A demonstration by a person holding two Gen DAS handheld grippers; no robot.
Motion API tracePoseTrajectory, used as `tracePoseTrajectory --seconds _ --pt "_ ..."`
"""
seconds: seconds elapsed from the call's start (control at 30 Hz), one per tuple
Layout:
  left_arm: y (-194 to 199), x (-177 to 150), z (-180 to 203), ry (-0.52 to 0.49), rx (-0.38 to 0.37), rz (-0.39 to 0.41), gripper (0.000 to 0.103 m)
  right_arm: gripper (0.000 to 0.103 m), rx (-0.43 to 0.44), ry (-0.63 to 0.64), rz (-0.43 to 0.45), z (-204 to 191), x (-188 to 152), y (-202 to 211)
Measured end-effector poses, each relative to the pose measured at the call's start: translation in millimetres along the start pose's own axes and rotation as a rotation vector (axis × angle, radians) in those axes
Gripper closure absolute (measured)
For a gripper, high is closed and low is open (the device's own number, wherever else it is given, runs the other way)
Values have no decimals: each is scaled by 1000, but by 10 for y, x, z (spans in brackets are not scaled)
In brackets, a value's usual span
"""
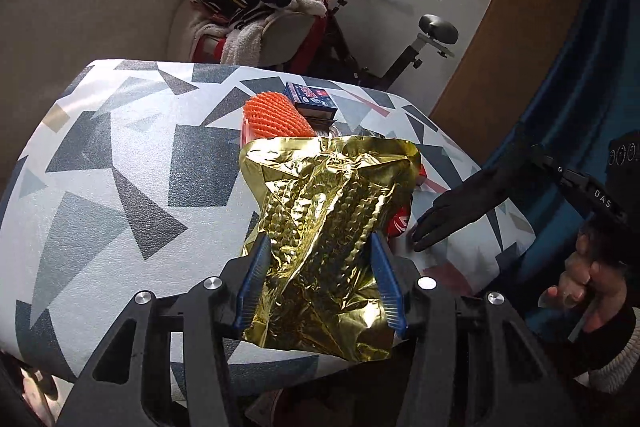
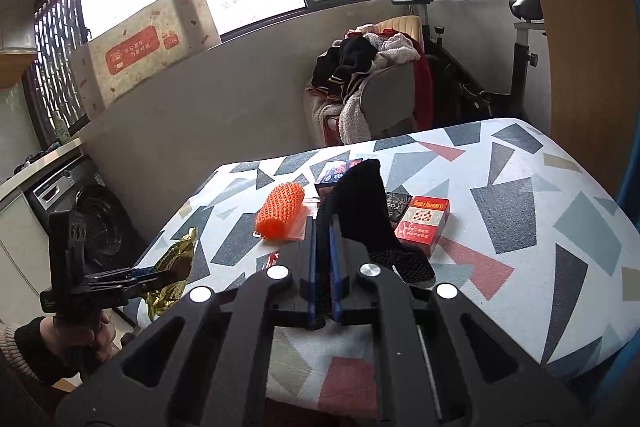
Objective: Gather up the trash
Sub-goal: 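Carry the gold foil and black glove into the brown bin and open both tools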
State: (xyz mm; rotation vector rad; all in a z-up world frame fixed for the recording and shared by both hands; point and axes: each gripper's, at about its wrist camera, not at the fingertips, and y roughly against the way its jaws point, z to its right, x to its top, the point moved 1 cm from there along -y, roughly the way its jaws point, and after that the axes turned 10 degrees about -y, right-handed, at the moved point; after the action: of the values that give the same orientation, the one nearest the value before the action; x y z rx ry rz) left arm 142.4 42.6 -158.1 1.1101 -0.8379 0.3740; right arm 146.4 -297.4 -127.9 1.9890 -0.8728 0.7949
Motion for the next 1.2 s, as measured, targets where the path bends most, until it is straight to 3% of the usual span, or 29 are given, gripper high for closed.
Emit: tracePoseTrajectory --seconds 0.37,0.8,1.0,1.2 --pt "290 -554 710 -84 -35 -57 51 93 61 9 5 -236 -255 550" --pt "347 -756 946 -89 -66 -92 44 93 113 58 -52 -459 -592 798" --pt "517 -724 891 -17 -58 -33 28 93 133 69 -74 -498 -703 832" --pt "859 -625 749 14 71 59 12 93 155 77 -149 -525 -934 714"
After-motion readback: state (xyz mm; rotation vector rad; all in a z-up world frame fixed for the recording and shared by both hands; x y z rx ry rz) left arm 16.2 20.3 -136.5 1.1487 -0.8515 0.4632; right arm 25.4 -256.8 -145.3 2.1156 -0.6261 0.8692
